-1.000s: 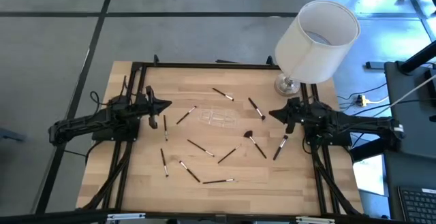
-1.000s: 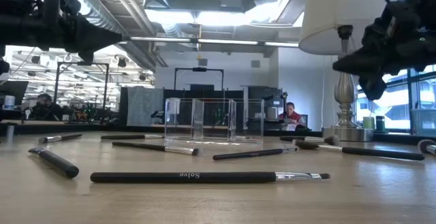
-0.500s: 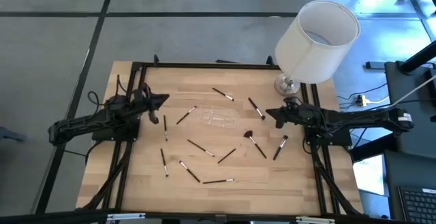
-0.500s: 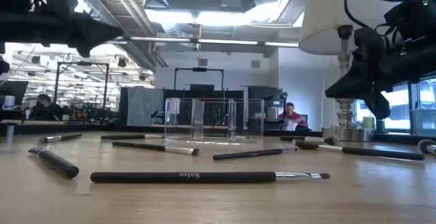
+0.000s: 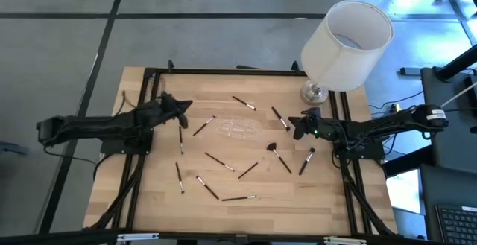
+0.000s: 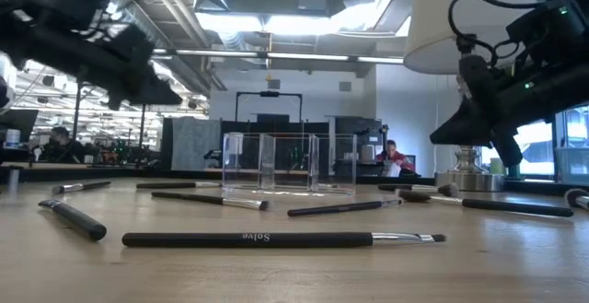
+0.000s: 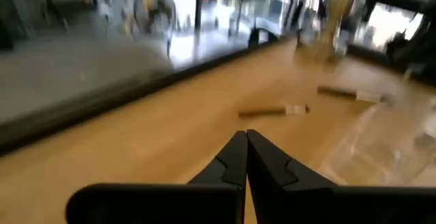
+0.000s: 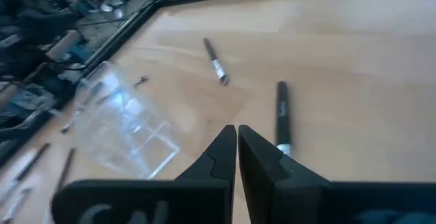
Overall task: Put items in baskets/containers
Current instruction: Put the eyeshadow brush into the transparent organizer
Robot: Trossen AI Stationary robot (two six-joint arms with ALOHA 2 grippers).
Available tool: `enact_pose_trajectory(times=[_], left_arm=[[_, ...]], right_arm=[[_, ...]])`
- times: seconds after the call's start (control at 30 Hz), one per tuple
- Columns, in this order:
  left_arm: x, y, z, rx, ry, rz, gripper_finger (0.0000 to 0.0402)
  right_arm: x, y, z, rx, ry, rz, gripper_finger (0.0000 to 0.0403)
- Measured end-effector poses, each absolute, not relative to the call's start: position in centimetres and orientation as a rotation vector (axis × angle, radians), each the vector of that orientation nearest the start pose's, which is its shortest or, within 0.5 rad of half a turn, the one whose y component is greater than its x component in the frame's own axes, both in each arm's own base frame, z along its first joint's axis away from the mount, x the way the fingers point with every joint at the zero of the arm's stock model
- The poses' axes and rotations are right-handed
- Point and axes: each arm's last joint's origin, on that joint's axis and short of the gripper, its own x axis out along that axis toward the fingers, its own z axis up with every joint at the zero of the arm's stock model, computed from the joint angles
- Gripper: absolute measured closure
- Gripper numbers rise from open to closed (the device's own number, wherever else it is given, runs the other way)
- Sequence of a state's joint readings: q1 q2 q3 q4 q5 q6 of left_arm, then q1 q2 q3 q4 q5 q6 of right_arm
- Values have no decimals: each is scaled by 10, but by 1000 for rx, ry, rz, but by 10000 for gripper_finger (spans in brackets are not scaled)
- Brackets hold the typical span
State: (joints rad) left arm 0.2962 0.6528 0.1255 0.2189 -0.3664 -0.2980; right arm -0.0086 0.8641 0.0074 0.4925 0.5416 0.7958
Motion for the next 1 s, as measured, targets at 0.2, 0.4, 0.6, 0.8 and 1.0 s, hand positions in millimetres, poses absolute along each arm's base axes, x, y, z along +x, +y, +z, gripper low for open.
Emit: enact_pose_trajectory(times=[0.2, 0.4, 0.6, 0.8, 1.0], left_arm=[[171, 63, 165, -316, 466, 727, 388], [199, 79, 158, -353, 610, 743, 326], [227, 92, 145, -406, 708, 733, 292], [243, 97, 135, -401, 832, 719, 291], [249, 98, 125, -422, 877, 688, 294]], right_arm=[[142, -17, 122, 600, 146, -693, 384], [144, -14, 114, 612, 224, -651, 353], [144, -10, 108, 652, 240, -671, 316], [145, -8, 109, 655, 228, -650, 309], [145, -7, 110, 653, 228, -648, 309]])
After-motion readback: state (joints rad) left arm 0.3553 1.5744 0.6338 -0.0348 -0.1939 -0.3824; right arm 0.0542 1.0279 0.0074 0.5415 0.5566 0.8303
